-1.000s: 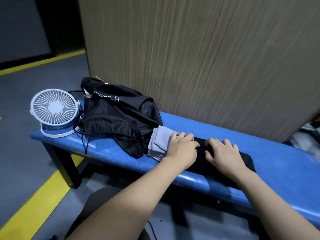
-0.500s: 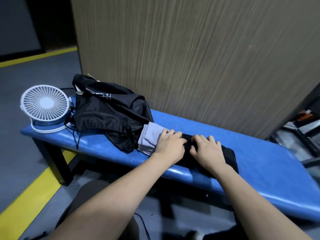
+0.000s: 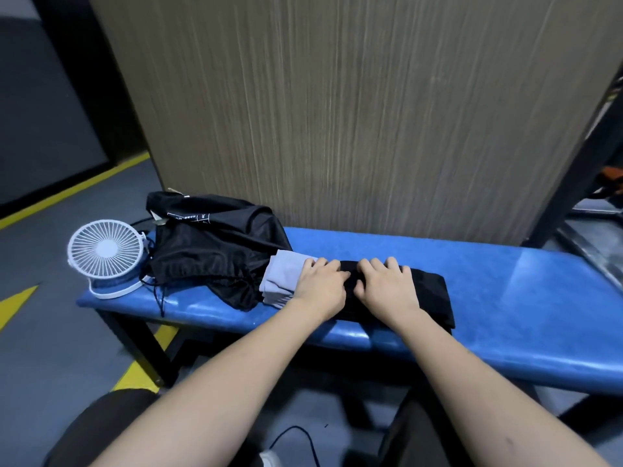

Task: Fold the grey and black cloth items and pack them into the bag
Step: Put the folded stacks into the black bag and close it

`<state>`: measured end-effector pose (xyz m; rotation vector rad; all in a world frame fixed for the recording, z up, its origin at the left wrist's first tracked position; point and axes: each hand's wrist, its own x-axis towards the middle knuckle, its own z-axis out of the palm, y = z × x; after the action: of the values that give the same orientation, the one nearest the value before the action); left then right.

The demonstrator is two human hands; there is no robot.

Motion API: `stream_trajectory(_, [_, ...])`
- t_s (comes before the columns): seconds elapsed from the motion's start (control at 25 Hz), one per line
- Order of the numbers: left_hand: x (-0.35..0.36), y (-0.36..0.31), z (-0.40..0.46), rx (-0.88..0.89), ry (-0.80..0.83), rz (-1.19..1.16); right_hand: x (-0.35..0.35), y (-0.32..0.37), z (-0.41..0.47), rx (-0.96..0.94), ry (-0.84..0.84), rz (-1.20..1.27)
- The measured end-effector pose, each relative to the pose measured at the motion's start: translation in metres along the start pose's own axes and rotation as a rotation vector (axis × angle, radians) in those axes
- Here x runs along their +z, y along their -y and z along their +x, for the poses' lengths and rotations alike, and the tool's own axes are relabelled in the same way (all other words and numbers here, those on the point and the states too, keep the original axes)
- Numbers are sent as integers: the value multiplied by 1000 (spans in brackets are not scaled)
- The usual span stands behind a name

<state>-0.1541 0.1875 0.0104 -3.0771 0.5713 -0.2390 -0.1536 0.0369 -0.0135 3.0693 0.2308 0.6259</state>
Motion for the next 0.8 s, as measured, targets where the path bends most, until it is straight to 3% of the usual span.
stream_trajectory(0.36, [-15,21,-10,103,84,-104,-4,-3,-2,43,18,-71])
stream_trajectory(0.48, [-32,57,-15,140,-73,-189,-15,3,6,51,-7,-129])
stream_trajectory(0.64, [-46,144,-35,96,-279,-178,-42,47,17,-30,-268,-52])
stream_trajectory(0.8, [-41,234,-51,-37,2,55,-40,156,22,-348,-244,137])
